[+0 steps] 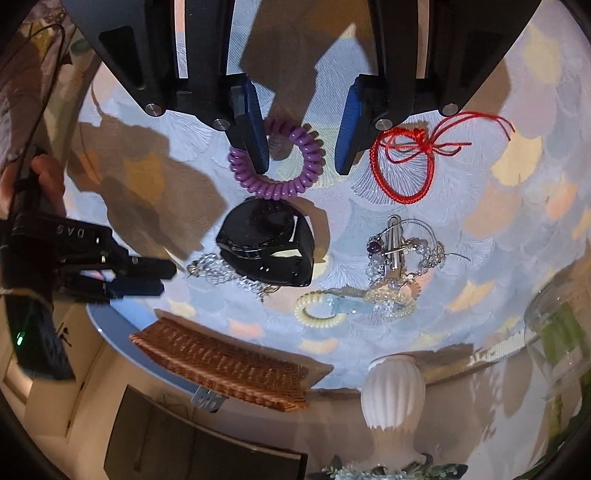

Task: Organize jewelry
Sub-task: 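Grasp the purple coil hair tie with left tool while right tool grasps silver chain bracelet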

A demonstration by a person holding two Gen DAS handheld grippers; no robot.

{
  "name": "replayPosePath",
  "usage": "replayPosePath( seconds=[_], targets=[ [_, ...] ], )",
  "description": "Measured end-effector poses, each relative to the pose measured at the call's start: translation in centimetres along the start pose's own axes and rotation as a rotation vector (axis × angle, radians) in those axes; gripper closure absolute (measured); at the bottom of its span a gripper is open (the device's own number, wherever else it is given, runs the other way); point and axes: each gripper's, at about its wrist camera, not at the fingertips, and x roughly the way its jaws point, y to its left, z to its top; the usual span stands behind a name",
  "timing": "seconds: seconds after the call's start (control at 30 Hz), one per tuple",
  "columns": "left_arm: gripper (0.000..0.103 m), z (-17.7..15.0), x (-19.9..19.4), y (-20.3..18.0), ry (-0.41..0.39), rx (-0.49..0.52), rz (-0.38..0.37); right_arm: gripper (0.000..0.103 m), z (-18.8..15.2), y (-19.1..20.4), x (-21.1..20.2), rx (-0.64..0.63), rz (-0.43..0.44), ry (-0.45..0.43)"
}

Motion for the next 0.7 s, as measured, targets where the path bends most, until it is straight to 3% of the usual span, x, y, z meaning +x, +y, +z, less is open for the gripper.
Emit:
replayPosePath(
  seconds=[0.27,0.37,0.43,0.5,0.57,0.7],
  targets=[
    [0.067,0.7,0.7,-0.3,0.012,0.016,0.021,0.061,3.0,1.6,3.3,-0.141,0.055,0.080],
    [0.083,0.9,1.0,-0.8,0.012,0.040,0.065,0.061,3.5,2.1,4.5,-0.176,0.064,0.107],
    [0.087,1.0,1.0,-1.0,0.014,0.055,0.078,0.061,3.8,2.4,5.4,-0.185,0.075,0.129],
    [0.091,0.9,0.9,-0.9,0.013,0.054,0.069,0.068,3.8,2.8,5.8,-0.203,0.076,0.134],
    [0.092,0.6,0.7,-0.8,0.005,0.047,0.056,0.089,3.7,3.1,5.5,-0.212,0.079,0.127],
    [0.092,0.1,0.2,-0.7,-0.006,0.029,0.028,0.093,3.6,3.5,4.2,-0.203,0.068,0.094]
  ],
)
